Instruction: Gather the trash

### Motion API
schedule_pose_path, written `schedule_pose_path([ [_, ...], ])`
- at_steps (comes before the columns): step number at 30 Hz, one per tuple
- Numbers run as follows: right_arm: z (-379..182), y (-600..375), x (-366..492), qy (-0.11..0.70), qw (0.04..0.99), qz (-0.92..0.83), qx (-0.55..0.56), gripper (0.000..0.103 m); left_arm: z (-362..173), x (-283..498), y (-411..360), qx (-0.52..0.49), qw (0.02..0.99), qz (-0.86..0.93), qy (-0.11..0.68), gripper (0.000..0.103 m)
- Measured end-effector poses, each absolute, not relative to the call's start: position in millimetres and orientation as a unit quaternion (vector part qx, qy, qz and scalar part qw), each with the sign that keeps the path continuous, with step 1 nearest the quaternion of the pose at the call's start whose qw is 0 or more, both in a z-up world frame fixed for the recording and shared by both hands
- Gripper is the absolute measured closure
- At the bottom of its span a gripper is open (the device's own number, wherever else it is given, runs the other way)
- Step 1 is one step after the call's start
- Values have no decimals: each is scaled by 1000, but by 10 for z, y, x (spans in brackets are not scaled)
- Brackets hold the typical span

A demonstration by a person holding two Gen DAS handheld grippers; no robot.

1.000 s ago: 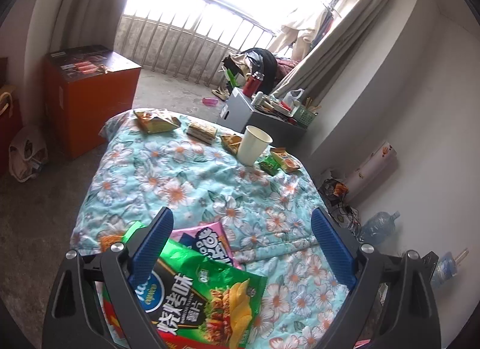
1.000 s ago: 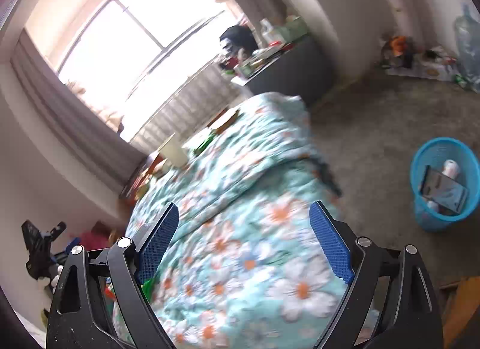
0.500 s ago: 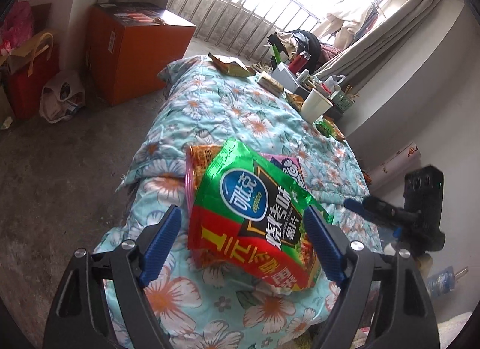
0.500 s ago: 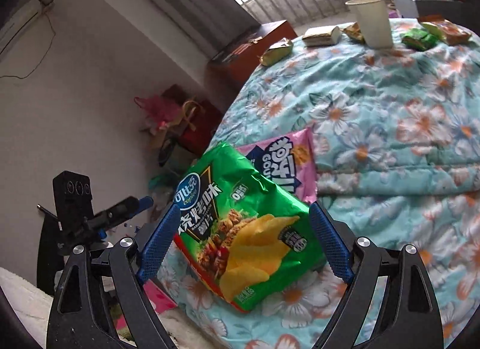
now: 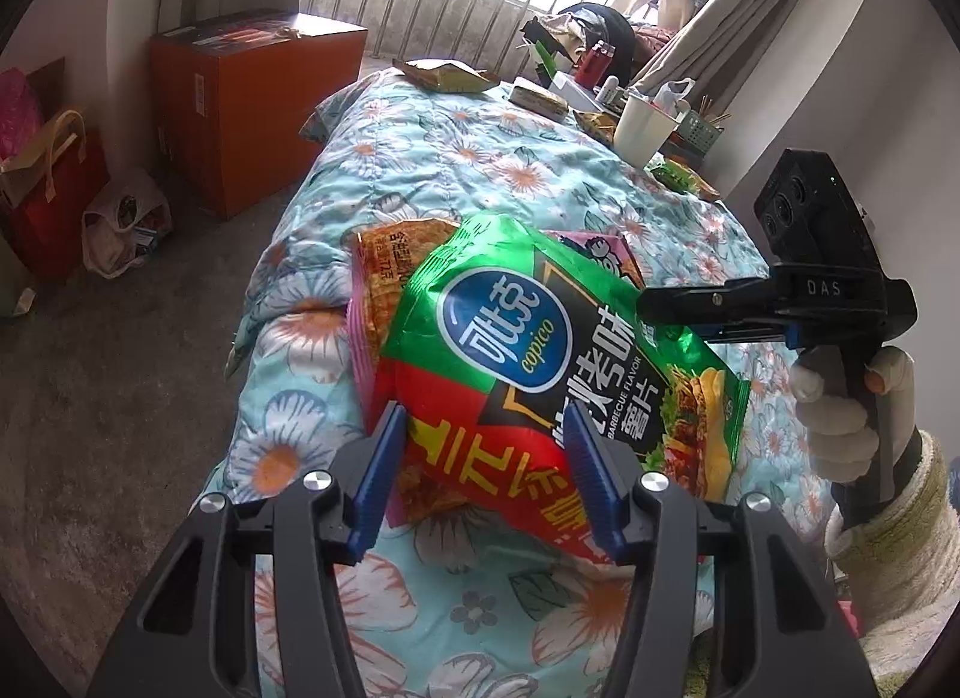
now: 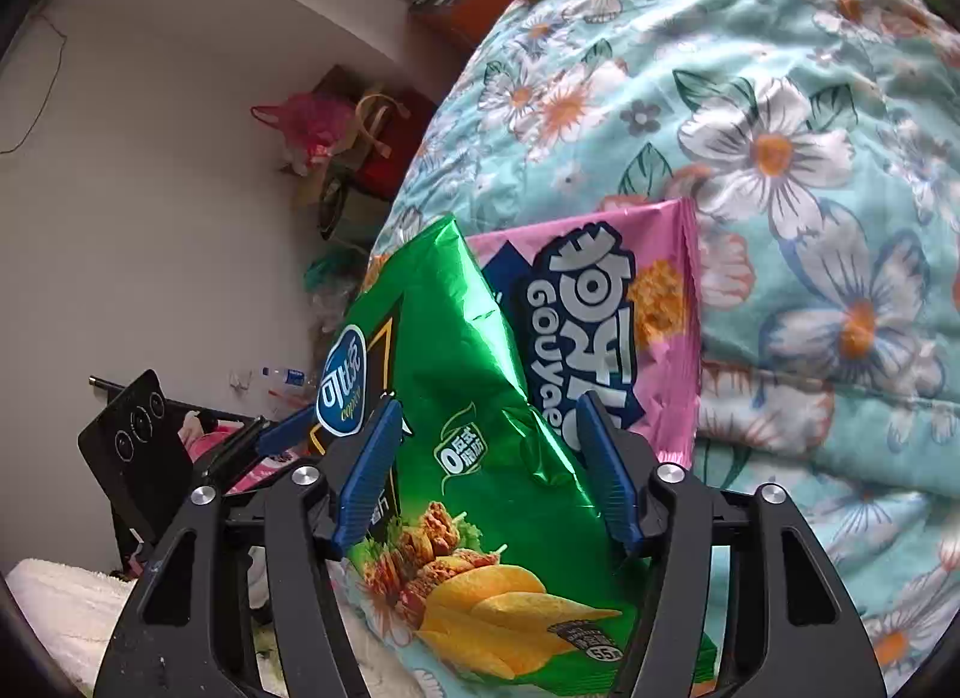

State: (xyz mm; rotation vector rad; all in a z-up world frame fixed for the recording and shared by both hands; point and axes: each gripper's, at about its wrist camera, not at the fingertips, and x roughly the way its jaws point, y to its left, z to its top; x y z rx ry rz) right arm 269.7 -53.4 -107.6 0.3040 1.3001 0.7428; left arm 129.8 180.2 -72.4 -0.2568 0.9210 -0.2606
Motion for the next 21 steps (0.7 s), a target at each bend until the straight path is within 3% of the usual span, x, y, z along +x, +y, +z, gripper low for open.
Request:
schedule_pose_path([
  [1, -1098, -560, 2667, 594, 720, 331, 138, 63, -729, 1308, 1795, -122, 880, -129, 440, 51],
  [4, -1105, -659, 2505, 595, 717, 331, 149, 75, -727, 1354, 1766, -122, 881, -138, 435, 51],
  [13, -988, -1060, 1983, 546, 731, 333, 238, 97, -649, 1431, 1627, -143, 880, -177, 418, 50],
  [21, -668, -1737, 1641, 462, 770, 295, 327, 99, -392, 1541, 1686, -160, 890, -196, 380, 50],
])
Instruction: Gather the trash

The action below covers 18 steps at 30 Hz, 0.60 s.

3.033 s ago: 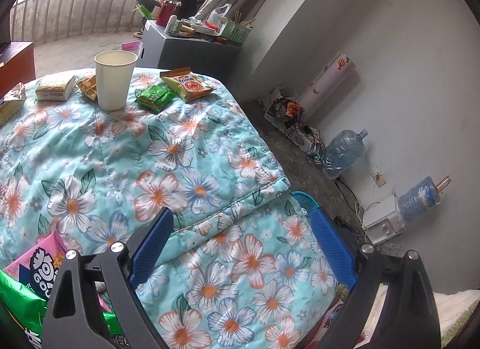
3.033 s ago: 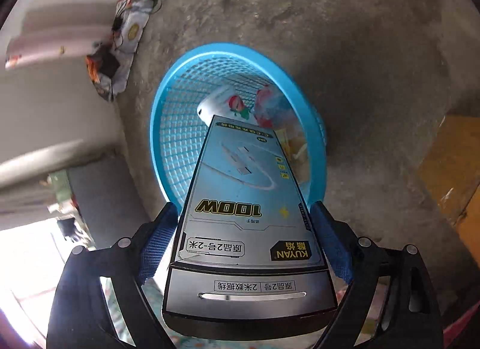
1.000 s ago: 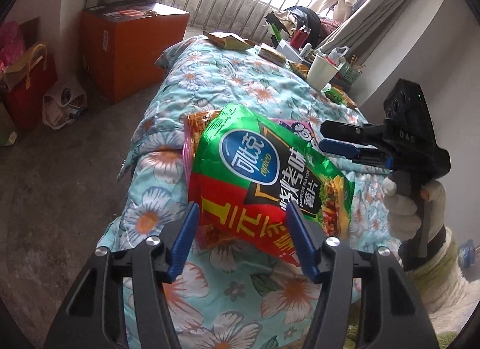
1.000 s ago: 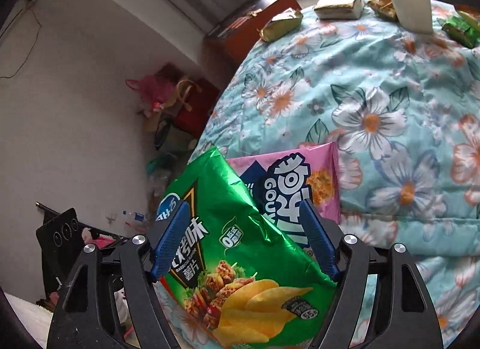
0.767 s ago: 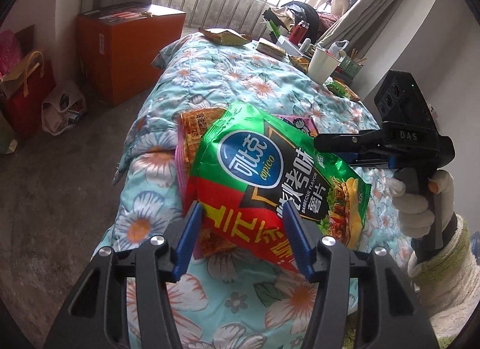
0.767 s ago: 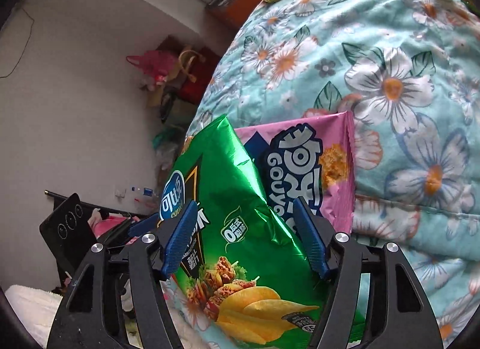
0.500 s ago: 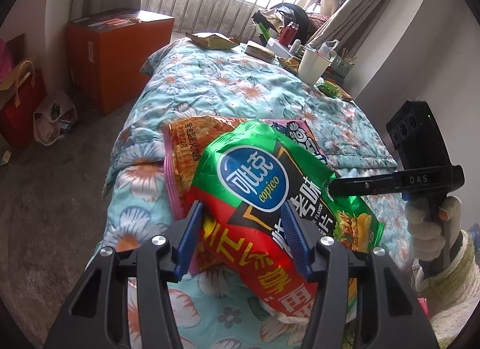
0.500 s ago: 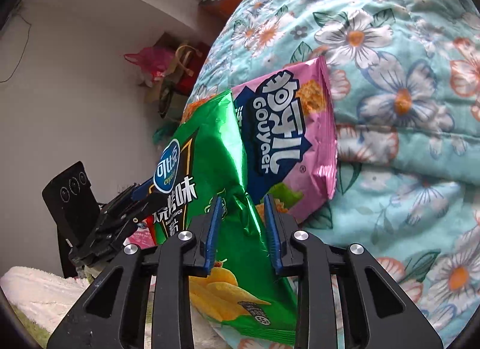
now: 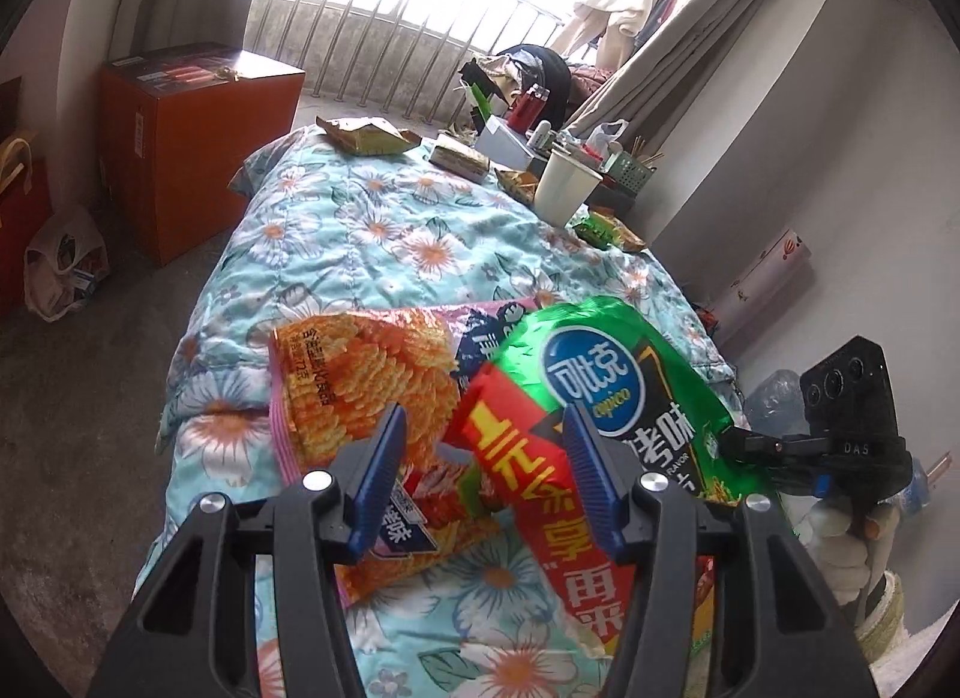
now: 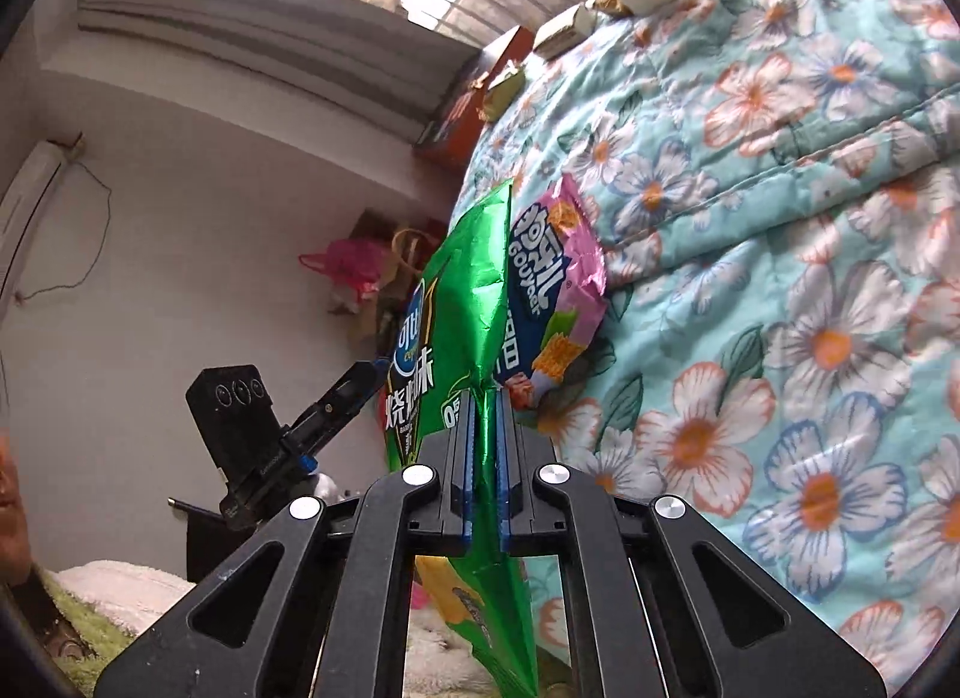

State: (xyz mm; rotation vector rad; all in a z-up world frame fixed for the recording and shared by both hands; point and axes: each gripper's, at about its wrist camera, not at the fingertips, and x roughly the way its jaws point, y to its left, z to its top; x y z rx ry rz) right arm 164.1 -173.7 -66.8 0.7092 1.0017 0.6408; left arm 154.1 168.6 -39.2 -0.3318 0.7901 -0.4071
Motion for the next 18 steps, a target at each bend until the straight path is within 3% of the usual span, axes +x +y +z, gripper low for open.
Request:
schedule_pose_path([
  [5, -489, -2426, 1389, 397, 812, 216, 369, 99, -344, 2092, 1721, -166, 875, -202, 406, 42],
  [6, -480, -2563, 1333, 391, 819, 193, 373, 99, -375, 2257, 1714, -164, 867, -211, 421, 37],
  [11, -669, -3021, 1134, 381, 814, 110, 424, 99, -776, 2913, 1709, -137, 823, -166, 525, 38],
  [18, -886, -3129, 1050, 384, 796, 94, 459, 98, -791, 2376, 1684, -185, 749, -292, 565, 40],
])
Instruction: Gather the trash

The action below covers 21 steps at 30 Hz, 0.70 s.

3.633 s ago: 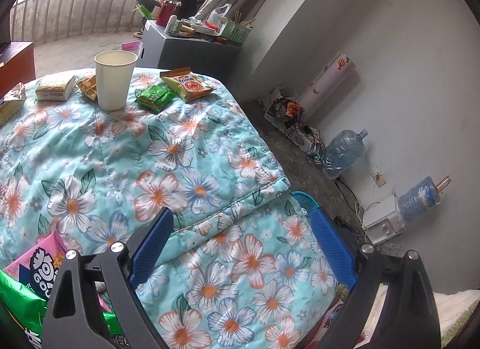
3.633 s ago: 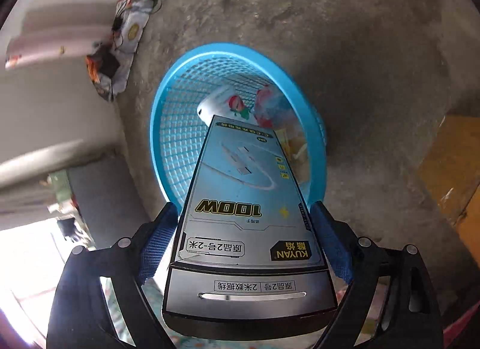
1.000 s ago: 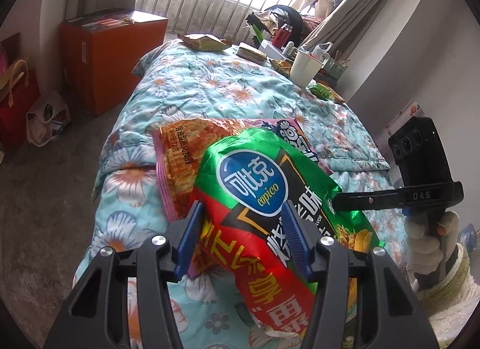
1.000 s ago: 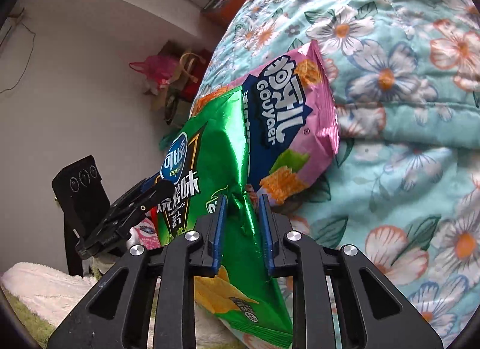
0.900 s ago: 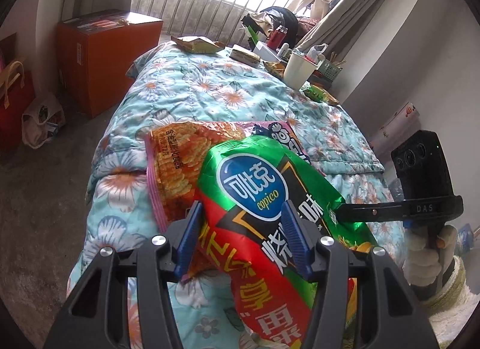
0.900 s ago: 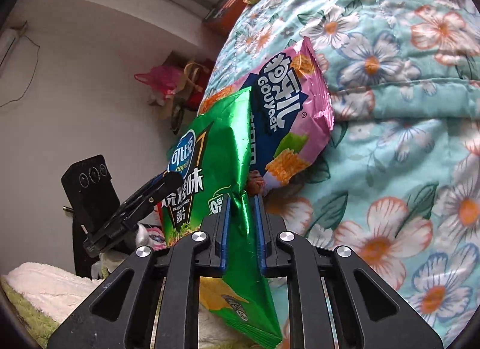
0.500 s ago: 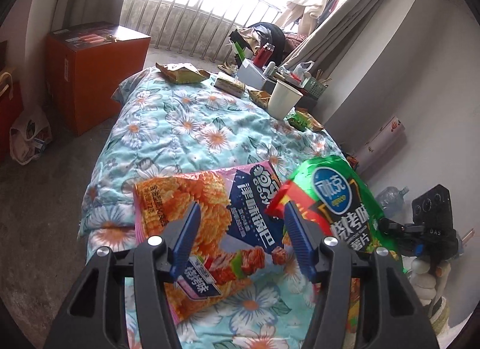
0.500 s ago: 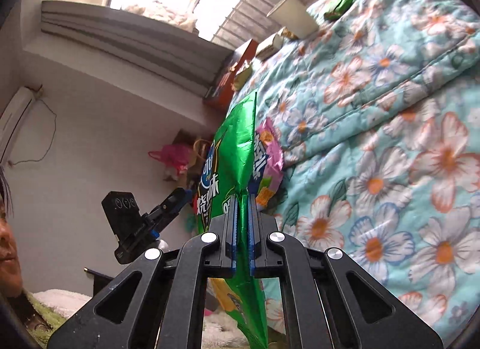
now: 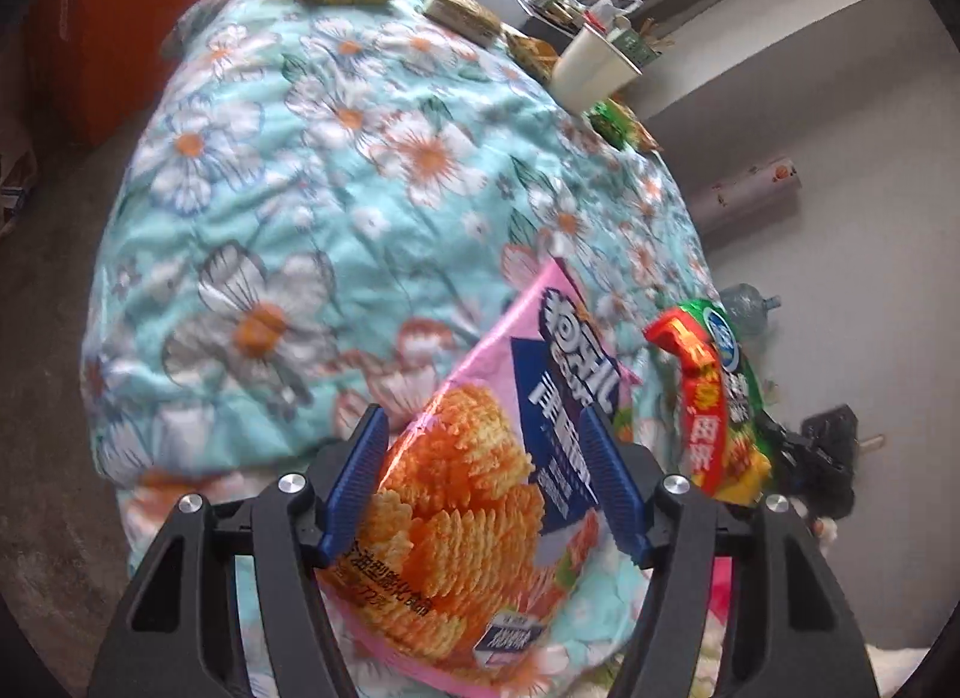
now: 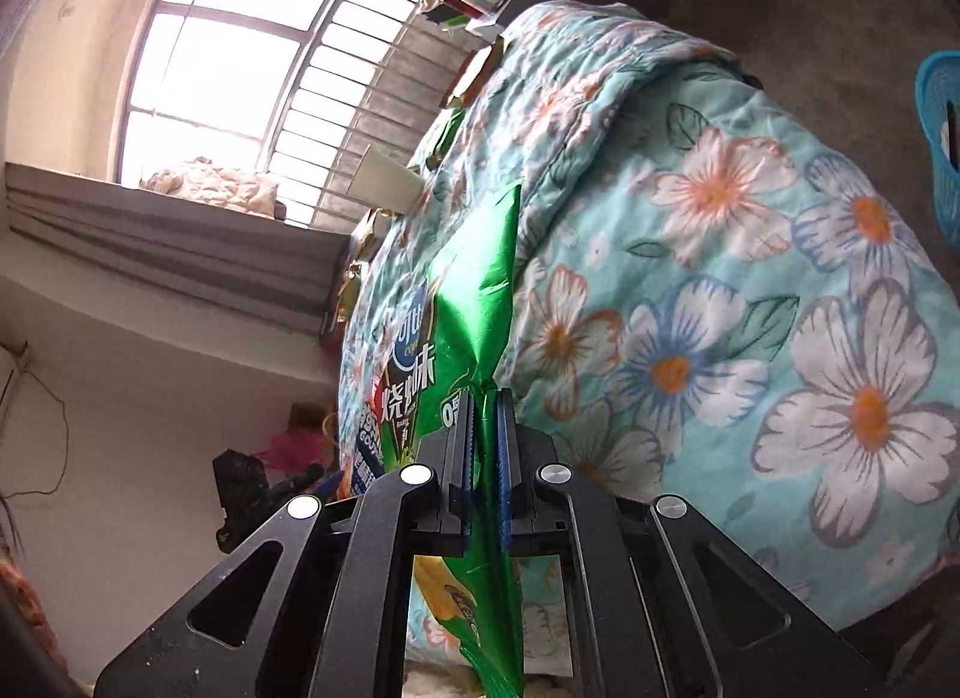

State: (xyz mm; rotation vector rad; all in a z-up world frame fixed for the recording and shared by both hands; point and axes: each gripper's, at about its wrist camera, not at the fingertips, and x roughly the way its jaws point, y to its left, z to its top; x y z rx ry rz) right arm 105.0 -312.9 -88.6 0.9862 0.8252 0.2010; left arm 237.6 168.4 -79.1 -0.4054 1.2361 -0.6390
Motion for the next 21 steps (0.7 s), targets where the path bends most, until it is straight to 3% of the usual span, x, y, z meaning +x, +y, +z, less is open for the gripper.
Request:
schedule_pose_path([
  [4, -911, -3166, 1067, 397, 789, 96, 458, 96, -825, 2030, 1622, -223, 706, -349, 575, 40],
  [8, -1000, -3112, 1114, 402, 788, 100, 456, 96, -903, 1995, 1545, -161, 745, -279, 585, 40],
  [15, -1002, -2960, 1119, 419, 789, 100, 437, 95, -1055, 1837, 1289, -213, 667, -358, 618, 40],
  [21, -1038, -2925, 1232, 427, 786, 97, 437, 95, -1039, 1812, 1292, -312, 627, -405, 588, 43],
])
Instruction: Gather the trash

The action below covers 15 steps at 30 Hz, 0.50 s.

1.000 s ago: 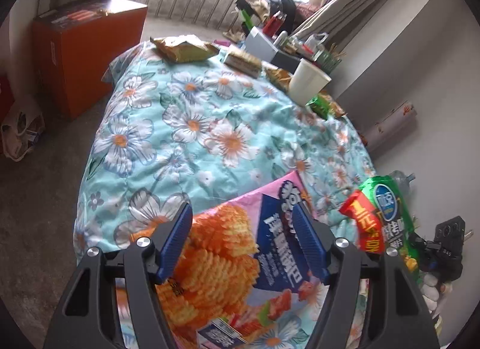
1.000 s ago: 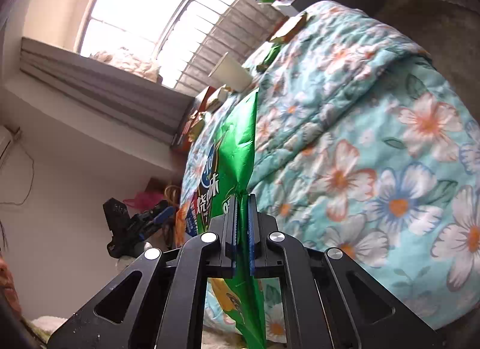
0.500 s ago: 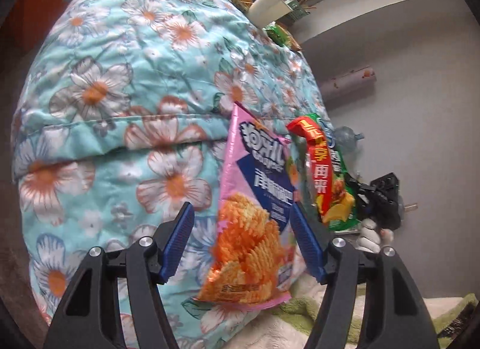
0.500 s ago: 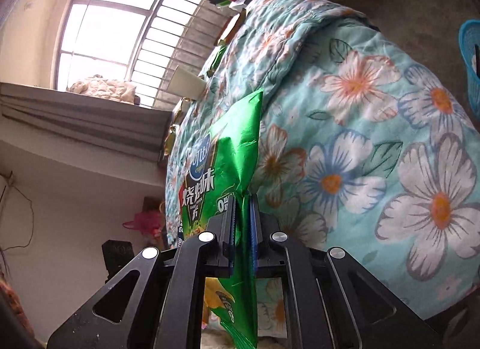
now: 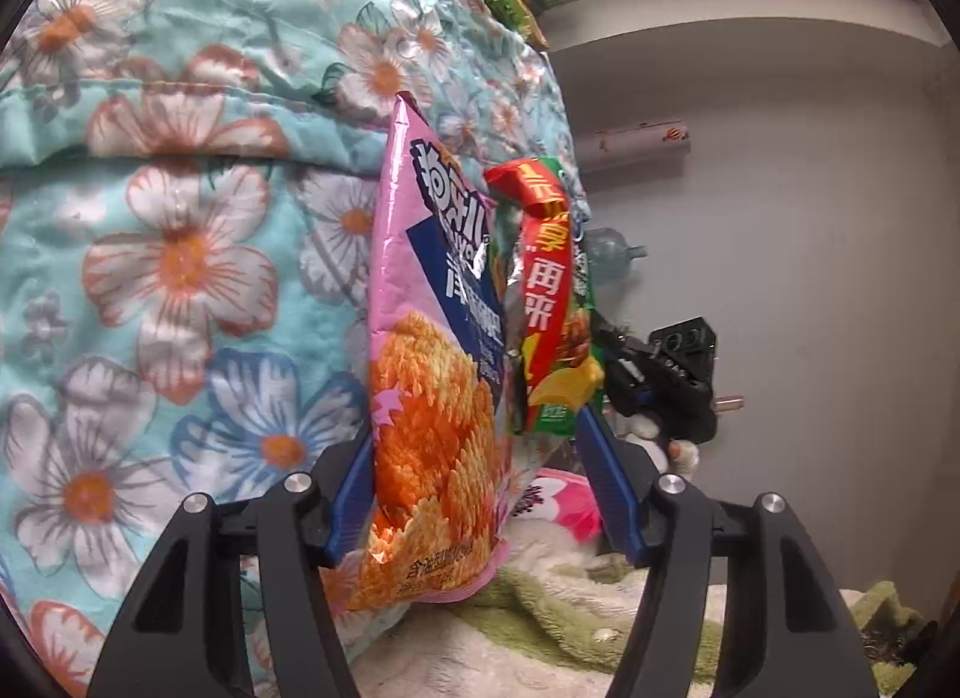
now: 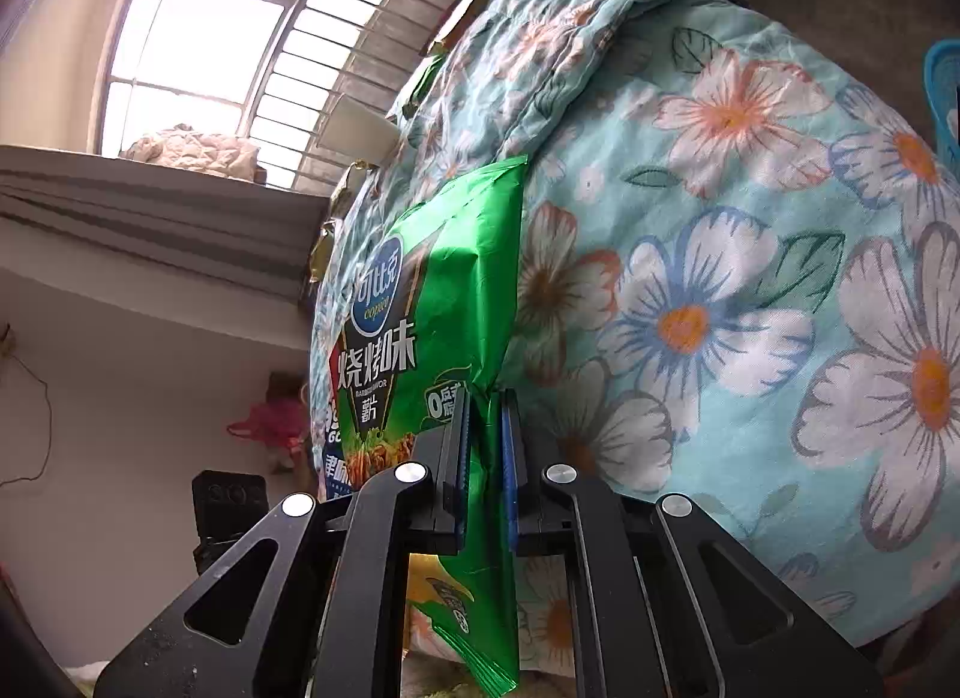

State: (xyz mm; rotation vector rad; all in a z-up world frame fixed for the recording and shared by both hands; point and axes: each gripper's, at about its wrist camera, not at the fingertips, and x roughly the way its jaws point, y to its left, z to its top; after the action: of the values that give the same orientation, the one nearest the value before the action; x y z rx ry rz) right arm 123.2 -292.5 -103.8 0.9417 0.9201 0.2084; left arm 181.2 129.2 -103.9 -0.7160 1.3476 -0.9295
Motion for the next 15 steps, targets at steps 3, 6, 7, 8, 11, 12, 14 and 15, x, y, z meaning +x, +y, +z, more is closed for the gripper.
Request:
schedule_pose_path([
  [3, -1059, -2922, 1260, 430, 784, 95, 438, 95, -1003, 1841, 1263, -332, 628, -415, 569, 48],
  [6, -1099, -2922, 1273, 433, 779, 96, 444, 95, -1015, 1864, 1181, -325, 636, -409, 568, 55],
  [7, -1116, -2914, 1282, 433, 778, 95, 444, 95, -1033, 1863, 1147, -322, 637, -406, 570, 59],
  [8, -1128, -2910, 1290, 435, 777, 95, 445, 94, -1053, 1866, 1119, -320, 639, -401, 573, 62],
  [11, -1168, -2903, 1310, 437, 773, 96, 450, 91, -1108, 1852, 1109, -313, 645, -390, 578, 81],
  [12, -1186, -2903, 1315, 437, 772, 96, 452, 90, -1105, 1848, 1101, -311, 649, -387, 577, 86],
  [14, -1201, -2909, 1318, 437, 767, 100, 459, 85, -1054, 1836, 1088, -301, 660, -384, 572, 90],
  [15, -1215, -2913, 1323, 437, 763, 104, 465, 83, -1017, 1820, 1085, -292, 669, -383, 566, 91],
])
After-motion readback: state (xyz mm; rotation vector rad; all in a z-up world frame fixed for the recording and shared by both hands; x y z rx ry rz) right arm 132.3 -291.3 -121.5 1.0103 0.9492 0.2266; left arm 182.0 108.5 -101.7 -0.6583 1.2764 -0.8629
